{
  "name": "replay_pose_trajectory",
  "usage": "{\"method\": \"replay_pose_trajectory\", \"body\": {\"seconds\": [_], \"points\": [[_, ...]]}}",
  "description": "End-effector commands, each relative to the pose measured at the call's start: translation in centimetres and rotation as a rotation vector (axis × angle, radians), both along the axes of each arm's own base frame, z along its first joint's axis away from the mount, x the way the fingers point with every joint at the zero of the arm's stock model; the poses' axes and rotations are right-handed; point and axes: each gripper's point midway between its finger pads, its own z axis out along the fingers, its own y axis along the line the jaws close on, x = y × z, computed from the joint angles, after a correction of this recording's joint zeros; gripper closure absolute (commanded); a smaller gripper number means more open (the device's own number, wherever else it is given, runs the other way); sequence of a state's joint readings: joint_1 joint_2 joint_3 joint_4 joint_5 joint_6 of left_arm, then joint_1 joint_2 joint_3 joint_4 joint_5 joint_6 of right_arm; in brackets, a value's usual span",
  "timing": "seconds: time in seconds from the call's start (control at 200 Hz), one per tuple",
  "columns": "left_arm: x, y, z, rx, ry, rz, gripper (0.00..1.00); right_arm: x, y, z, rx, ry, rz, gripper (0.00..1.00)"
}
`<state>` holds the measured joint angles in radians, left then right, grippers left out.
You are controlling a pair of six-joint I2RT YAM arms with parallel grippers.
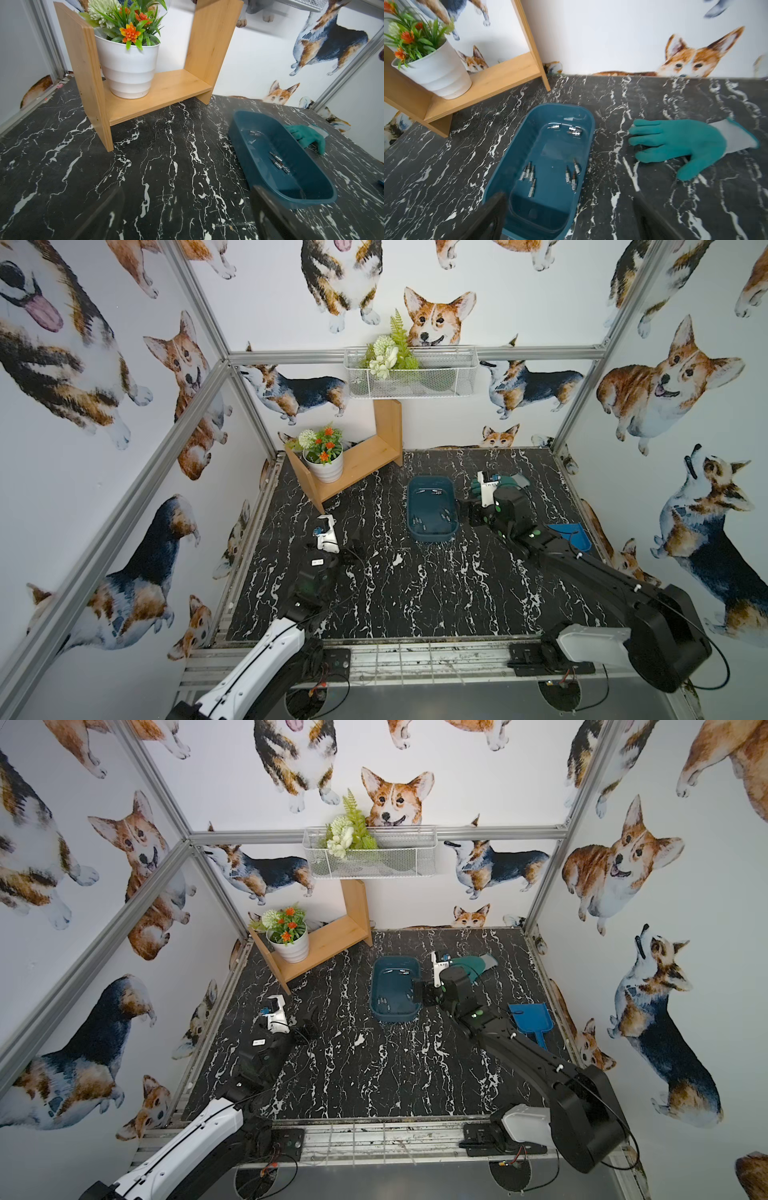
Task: Put the bit on the desktop into the storage box
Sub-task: Place the screwdriver bit in the storage box, then reset both arms
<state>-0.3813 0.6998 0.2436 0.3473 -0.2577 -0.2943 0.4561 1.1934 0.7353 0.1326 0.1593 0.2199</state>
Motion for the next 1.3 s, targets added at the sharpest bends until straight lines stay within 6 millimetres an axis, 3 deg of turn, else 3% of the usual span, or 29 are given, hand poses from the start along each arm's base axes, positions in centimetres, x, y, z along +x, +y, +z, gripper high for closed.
{"method": "replay_pose_trajectory", "body": {"seconds": [0.0,0.245,0.47,0.691,1.136,1.291], "points": [[0.5,1.4,2.7,0.040,-0.090,0.081,0.00,-0.8,-2.7,2.6,-0.050,-0.182,-0.087,0.00],[0.3,3.0,4.9,0.107,-0.218,0.164,0.00,-4.5,-7.4,2.5,-0.091,-0.356,-0.234,0.00],[0.6,3.5,4.5,0.205,-0.233,0.190,0.00,-5.8,-9.6,1.0,-0.114,-0.359,-0.323,0.00],[1.5,5.2,2.4,0.265,-0.203,0.236,0.00,-6.0,-10.3,0.6,-0.106,-0.366,-0.343,0.00],[6.6,8.9,-4.4,0.240,-0.090,0.220,0.00,-5.5,-12.7,-2.0,-0.029,-0.360,-0.326,0.00],[7.5,8.9,-6.1,0.234,-0.077,0.198,0.00,-5.4,-13.7,-1.8,-0.035,-0.390,-0.343,0.00]]}}
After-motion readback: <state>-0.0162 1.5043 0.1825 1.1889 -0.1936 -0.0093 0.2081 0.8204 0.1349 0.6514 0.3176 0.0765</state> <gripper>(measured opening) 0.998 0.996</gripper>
